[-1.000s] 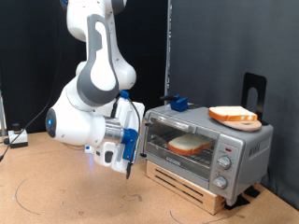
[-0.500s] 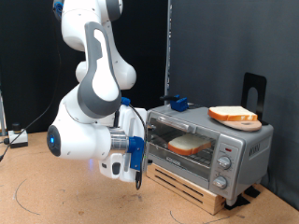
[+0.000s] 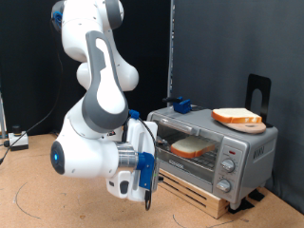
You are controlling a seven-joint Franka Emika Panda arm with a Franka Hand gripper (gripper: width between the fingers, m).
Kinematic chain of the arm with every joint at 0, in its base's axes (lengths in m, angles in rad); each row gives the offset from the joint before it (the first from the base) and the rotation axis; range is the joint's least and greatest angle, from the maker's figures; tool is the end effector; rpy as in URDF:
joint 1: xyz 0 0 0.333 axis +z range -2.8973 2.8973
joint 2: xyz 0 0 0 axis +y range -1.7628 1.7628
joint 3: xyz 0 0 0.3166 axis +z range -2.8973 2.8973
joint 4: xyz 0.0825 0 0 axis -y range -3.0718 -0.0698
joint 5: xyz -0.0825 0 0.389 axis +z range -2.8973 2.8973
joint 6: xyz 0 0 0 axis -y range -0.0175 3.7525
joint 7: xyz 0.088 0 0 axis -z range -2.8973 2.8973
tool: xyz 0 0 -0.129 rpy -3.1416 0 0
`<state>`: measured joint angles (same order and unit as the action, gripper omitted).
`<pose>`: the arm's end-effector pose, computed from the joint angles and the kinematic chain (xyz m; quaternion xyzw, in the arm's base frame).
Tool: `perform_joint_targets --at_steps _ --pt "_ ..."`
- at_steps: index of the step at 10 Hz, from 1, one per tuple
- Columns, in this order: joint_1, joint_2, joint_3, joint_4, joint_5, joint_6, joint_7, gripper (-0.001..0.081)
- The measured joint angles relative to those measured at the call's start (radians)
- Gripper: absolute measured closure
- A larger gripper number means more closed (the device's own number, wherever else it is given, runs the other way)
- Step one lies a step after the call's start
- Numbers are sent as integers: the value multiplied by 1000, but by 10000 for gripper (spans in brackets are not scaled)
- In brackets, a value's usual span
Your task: Make a piece of toast with the oven
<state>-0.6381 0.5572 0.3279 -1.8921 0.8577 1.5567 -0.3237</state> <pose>0.5494 -0.0778 0.2224 -0.7872 0.1494 0.2231 0.5551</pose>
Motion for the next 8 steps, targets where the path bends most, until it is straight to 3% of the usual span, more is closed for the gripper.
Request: perform_joint_targets --at_steps 2,5,8 --pt "26 82 -4 93 -15 -18 84 -1" --pt "27 96 2 94 13 -10 60 -1" --pt "63 181 11 148 19 -14 108 -1"
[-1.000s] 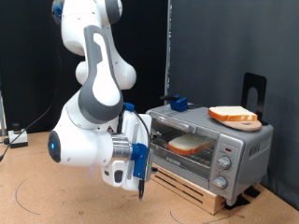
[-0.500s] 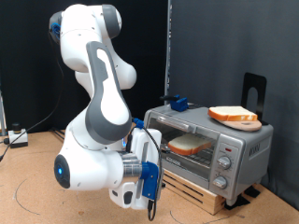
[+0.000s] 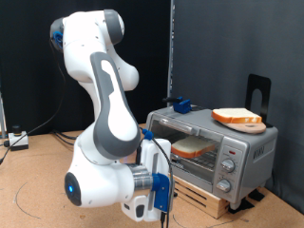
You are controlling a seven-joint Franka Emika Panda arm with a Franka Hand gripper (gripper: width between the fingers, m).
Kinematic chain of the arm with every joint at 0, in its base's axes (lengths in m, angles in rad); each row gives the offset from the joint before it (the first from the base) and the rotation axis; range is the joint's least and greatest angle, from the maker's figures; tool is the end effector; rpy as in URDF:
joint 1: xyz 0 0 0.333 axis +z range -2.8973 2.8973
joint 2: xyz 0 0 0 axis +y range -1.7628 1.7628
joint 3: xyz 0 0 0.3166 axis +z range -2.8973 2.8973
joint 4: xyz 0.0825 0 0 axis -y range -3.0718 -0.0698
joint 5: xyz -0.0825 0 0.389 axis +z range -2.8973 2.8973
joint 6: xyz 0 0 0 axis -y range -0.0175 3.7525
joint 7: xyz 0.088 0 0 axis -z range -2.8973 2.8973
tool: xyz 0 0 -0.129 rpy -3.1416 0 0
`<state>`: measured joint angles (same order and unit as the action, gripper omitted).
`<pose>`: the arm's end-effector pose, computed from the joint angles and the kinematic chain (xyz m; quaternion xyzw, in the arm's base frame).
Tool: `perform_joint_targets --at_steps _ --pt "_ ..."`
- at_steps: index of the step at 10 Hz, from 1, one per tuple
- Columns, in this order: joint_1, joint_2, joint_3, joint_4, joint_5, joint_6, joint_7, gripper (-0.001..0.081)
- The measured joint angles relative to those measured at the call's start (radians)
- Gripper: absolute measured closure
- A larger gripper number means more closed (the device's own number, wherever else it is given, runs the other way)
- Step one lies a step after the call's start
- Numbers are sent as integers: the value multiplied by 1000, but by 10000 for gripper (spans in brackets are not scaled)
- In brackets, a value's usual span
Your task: Make a piece of toast with the oven
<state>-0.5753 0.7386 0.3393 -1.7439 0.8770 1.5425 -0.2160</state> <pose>0.5831 -0.0470 0.1801 -0.7566 0.1694 0.2747 0.5687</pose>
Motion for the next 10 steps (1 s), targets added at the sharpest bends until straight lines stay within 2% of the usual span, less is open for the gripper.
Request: perform_joint_targets --at_steps 2,5,7,10 --pt "36 69 8 58 -3 -24 42 -1" --pt "84 134 21 133 -39 -49 41 -1" --pt "110 152 23 157 -65 -48 37 -1" --pt "128 163 24 157 -64 -33 37 -1"
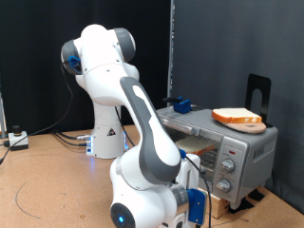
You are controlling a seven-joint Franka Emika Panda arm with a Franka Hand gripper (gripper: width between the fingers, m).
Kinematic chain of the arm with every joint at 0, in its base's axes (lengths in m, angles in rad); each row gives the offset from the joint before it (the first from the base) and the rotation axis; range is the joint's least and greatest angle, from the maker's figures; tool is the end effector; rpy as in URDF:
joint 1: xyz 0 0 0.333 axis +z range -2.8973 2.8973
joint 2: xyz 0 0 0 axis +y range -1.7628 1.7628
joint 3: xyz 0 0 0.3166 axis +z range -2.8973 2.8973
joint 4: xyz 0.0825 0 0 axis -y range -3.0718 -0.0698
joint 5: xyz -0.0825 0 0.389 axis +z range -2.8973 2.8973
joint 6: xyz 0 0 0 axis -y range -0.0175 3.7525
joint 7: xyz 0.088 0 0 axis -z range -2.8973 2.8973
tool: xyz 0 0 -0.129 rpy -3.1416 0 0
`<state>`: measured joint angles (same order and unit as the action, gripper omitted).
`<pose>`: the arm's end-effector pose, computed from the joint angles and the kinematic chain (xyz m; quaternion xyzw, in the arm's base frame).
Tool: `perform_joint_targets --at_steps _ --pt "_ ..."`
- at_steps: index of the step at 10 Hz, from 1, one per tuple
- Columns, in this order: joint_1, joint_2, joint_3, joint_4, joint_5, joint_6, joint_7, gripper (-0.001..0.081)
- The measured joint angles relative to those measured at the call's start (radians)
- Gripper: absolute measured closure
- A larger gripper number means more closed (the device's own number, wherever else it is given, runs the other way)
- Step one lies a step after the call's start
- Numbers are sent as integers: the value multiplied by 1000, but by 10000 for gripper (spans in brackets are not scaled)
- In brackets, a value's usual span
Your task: Make a piece of toast with the oven
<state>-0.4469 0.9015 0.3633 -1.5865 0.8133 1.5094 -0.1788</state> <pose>0.6048 0.0284 0.1419 -0.7566 0.1115 0.3351 0.5503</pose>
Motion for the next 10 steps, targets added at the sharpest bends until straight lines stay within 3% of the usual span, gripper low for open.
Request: perform_joint_targets --at_steps 10 --pt "43 10 47 -26 24 44 -18 -1"
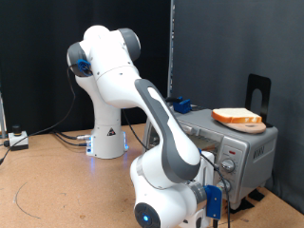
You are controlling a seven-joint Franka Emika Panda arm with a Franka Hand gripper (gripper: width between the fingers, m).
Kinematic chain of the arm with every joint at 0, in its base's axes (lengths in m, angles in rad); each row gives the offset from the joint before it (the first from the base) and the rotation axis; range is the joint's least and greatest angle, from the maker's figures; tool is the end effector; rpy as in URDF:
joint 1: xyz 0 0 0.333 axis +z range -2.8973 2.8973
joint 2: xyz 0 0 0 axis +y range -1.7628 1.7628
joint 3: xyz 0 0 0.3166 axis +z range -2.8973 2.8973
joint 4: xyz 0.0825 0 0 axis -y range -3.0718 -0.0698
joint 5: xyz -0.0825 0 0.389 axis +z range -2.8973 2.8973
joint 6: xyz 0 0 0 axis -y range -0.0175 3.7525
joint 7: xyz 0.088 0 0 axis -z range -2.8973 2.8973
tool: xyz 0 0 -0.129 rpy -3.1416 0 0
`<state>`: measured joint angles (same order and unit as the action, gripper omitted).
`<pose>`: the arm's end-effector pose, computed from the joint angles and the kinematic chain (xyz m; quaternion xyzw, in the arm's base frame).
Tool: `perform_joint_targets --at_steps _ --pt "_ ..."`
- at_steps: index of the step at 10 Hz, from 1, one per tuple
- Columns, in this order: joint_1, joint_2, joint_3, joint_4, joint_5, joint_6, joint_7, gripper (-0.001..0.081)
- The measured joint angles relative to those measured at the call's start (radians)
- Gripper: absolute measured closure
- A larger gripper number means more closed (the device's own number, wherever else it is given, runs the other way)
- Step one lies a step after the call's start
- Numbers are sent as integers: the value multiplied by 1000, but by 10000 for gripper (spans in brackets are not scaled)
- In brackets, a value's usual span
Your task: Make a piece of toast with the oven
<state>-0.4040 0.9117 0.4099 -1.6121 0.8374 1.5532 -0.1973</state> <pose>0.6002 0.0814 0.1389 -0.7506 0.0881 0.3419 0.5585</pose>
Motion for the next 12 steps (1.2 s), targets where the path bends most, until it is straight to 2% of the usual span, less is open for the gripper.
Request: perform_joint_targets --at_steps 3,4,5,6,7,8,9,11,12 --pt "4 0 5 -7 9 16 0 10" --pt "4 0 5 -8 12 17 0 179" --pt "4 0 5 -8 15 18 0 179" --pt "4 0 5 -8 15 18 0 379" --pt "4 1 4 -8 15 23 1 514" --pt "4 7 2 -9 15 29 1 514" --pt "3 14 -1 -8 14 30 0 692" --pt "0 15 -2 -7 9 17 -3 724" --pt "-3 14 -1 -7 7 -2 -15 787"
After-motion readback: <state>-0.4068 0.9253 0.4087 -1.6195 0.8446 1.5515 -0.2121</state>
